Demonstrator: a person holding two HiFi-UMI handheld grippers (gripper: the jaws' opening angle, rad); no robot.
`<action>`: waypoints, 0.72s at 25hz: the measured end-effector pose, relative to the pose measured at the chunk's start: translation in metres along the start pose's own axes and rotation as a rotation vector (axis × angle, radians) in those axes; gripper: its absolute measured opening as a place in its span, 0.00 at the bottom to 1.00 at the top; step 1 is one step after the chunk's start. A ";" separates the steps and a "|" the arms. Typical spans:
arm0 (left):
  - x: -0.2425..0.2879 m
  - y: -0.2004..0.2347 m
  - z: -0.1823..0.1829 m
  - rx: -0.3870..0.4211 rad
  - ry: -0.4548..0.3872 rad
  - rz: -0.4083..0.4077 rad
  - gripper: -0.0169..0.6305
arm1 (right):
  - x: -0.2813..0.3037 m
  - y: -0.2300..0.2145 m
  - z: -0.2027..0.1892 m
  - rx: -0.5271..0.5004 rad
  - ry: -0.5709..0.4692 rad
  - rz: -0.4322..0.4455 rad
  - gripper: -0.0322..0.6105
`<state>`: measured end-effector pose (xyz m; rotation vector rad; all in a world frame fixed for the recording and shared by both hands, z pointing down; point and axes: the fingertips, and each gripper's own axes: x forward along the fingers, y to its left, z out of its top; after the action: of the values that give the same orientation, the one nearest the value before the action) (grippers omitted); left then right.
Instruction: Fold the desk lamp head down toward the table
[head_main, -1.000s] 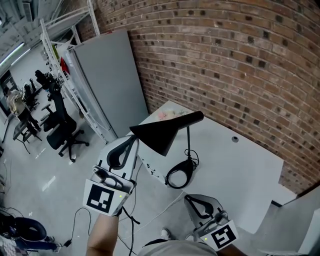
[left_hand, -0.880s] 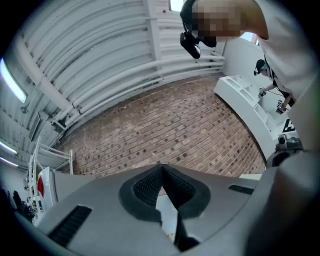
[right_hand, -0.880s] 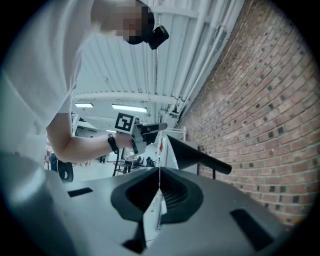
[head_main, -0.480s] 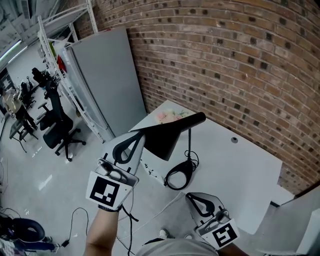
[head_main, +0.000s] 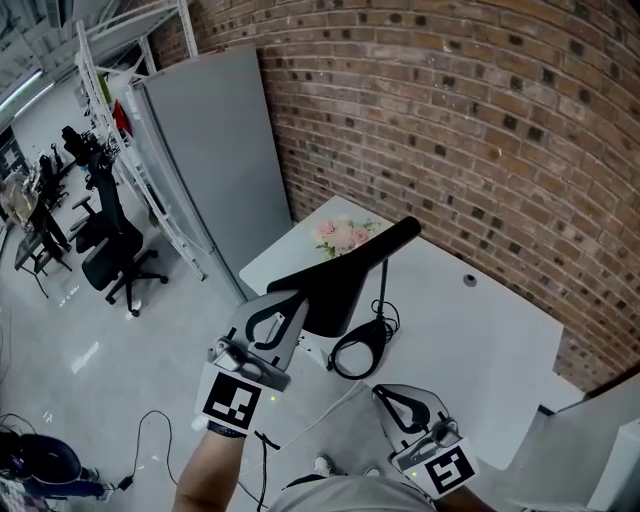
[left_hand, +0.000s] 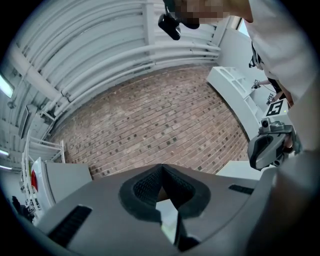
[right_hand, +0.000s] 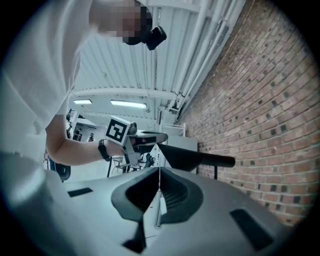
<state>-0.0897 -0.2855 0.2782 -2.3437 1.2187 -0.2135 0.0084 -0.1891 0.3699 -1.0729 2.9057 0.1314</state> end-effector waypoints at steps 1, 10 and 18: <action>0.000 -0.001 -0.003 0.001 0.005 -0.005 0.04 | 0.001 0.000 0.000 0.003 0.000 -0.003 0.08; -0.002 -0.022 -0.044 -0.052 0.120 -0.081 0.04 | 0.004 0.000 -0.004 0.003 0.022 -0.001 0.08; 0.002 -0.044 -0.092 -0.054 0.225 -0.113 0.04 | 0.004 0.002 -0.010 -0.008 0.040 -0.012 0.08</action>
<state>-0.0891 -0.2975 0.3800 -2.4907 1.2073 -0.5004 0.0040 -0.1915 0.3796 -1.1061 2.9356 0.1230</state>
